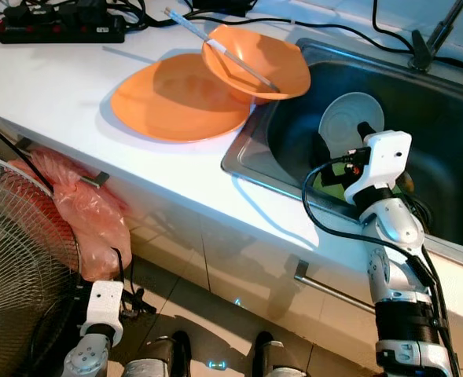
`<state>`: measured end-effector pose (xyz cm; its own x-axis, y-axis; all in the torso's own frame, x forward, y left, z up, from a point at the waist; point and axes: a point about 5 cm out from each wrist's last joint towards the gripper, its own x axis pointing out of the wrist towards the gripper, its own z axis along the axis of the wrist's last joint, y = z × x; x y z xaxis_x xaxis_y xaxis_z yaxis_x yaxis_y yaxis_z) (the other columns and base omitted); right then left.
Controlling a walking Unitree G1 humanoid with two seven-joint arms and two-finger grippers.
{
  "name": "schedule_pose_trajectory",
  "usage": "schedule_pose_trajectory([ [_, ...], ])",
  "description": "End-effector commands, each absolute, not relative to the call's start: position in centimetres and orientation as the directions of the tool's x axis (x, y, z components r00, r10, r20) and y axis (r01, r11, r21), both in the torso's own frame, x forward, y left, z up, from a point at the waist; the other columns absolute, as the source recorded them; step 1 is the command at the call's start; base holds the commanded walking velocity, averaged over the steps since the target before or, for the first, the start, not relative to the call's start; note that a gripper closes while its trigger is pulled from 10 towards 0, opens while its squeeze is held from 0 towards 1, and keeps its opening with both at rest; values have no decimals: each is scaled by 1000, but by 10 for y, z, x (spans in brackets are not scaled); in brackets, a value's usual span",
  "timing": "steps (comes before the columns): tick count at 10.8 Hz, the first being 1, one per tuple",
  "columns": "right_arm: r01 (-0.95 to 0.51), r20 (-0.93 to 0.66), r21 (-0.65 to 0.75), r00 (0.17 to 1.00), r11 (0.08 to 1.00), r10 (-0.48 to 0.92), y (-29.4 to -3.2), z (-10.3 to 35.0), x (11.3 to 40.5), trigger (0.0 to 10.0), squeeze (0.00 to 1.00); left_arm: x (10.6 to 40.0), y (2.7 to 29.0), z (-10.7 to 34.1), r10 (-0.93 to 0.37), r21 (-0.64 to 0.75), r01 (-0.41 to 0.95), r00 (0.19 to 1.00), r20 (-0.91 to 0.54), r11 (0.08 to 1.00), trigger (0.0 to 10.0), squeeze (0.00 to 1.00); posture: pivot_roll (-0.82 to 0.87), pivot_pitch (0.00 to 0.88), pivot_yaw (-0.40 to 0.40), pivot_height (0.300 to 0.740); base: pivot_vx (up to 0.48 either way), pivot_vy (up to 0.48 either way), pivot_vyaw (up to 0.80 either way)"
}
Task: Kitchen organization
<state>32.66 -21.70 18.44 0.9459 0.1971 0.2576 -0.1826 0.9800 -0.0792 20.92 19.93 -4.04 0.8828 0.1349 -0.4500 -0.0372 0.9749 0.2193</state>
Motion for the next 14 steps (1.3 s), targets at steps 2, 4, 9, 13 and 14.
schedule_pose_trajectory([
  [2, -161, 227, -101, 957, 982, 180, -220, 180, 332, 10000, 0, 202, 201, -46, 152, 220, -53, 873, -463, 974, 10000, 0, 37, 218, -22, 740, 0, 0, 0],
  [4, -202, 245, -135, 942, 970, 230, -212, 195, 347, 10000, 0, 203, 198, -47, 154, 213, -61, 876, -456, 975, 10000, 0, 37, 213, -32, 740, 0, 0, 0],
  [9, -257, 255, -177, 920, 950, 297, -193, 208, 367, 10000, 0, 206, 196, -46, 177, 207, -95, 887, -427, 974, 10000, 0, 46, 196, -55, 740, 0, 0, 0],
  [13, -261, 249, -195, 919, 945, 306, -190, 207, 372, 10000, 0, 206, 194, -46, 187, 211, -105, 889, -418, 972, 10000, 0, 51, 183, -68, 740, 0, 0, 0],
  [14, -194, 230, -201, 943, 960, 238, -195, 205, 376, 10000, 0, 206, 193, -46, 183, 214, -100, 892, -414, 972, 10000, 0, 52, 178, -68, 740, 0, 0, 0],
])
